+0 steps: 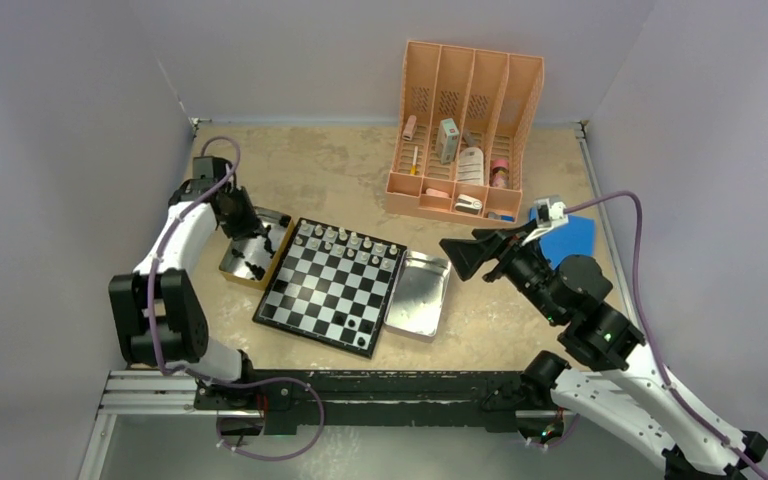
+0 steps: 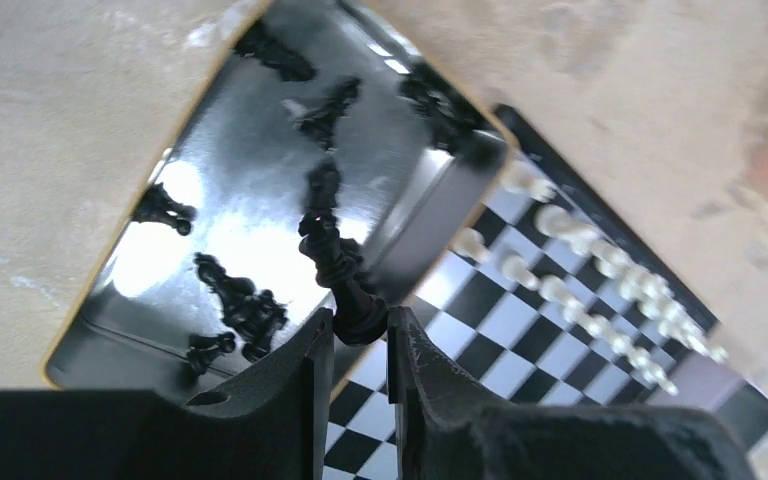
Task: Set up the chess pieces on the board
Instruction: Pick up the chess piece from the storage box, then place the chess piece on the chessboard.
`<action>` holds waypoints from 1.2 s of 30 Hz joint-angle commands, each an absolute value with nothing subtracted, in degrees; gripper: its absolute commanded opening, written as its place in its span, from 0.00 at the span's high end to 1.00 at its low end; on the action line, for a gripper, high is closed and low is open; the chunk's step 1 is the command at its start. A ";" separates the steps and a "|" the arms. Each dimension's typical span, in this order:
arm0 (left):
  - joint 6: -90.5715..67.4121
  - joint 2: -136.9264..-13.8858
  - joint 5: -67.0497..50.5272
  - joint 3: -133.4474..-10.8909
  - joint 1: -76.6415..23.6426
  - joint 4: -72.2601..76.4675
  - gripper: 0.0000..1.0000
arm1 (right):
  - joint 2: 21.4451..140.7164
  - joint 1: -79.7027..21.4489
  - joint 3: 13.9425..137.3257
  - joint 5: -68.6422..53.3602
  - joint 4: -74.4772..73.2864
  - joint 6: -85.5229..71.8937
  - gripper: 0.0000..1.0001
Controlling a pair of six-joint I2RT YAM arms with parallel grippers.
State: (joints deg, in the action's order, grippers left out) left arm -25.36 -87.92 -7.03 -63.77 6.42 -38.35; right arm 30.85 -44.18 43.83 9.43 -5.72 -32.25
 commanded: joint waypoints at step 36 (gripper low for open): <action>-16.51 -50.02 -62.73 -39.18 -10.84 -11.58 0.94 | 81.42 -44.26 68.49 -29.01 2.99 -35.17 0.48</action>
